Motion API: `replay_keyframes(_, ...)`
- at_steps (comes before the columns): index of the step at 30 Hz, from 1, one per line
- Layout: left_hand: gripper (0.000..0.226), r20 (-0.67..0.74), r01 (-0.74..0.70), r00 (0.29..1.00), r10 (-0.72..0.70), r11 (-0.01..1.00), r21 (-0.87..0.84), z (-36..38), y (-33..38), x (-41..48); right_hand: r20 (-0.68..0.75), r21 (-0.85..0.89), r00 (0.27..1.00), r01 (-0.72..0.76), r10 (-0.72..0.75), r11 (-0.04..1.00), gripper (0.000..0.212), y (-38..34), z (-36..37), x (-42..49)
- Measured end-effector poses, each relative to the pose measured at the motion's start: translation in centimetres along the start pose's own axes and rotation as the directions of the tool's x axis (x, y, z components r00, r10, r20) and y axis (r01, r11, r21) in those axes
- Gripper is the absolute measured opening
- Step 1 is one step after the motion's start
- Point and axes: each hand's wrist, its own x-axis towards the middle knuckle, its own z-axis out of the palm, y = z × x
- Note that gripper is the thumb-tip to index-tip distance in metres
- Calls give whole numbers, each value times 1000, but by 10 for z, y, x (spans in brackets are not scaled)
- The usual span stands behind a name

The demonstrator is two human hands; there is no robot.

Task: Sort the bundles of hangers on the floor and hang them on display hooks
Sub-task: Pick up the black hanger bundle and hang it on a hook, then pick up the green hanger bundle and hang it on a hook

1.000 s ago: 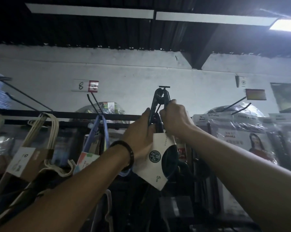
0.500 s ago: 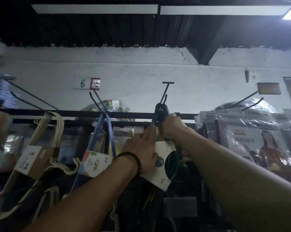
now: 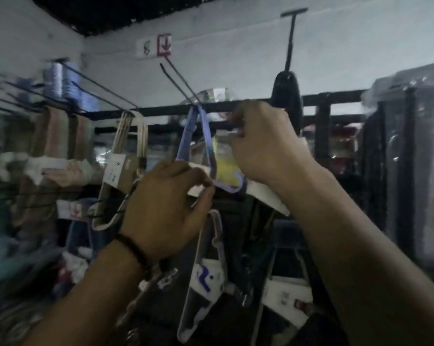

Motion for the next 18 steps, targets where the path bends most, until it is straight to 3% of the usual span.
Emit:
replay_keyframes(3,15,138,140,980,-145,989,45,-19,-18,-80,85,230,978,167,-191,959,11,-26,43,-40)
replay_keyframes(7,6,198,210,942,-270,937,279,-57,-32,-193,109,548,942,209,-317,810,3,-61,124,-106)
replay_keyframes(9,10,274,299,878,-394,896,329,-86,-36,-245,88,656,944,186,-319,732,4,-87,160,-146)
replay_keyframes(11,15,409,414,708,-575,808,419,-114,-40,-298,155,753,930,106,-332,649,7,-117,189,-190)
replay_keyframes(13,19,507,464,485,-713,701,542,-140,-49,-357,300,808,873,-18,-384,589,8,-151,219,-235)
replay_keyframes(15,22,559,504,309,-770,631,590,-166,-61,-416,440,803,764,-99,-472,588,7,-186,253,-283)
replay_keyframes(18,26,577,548,69,-814,514,660,-206,-83,-506,620,753,527,-190,-582,630,5,-239,310,-360)
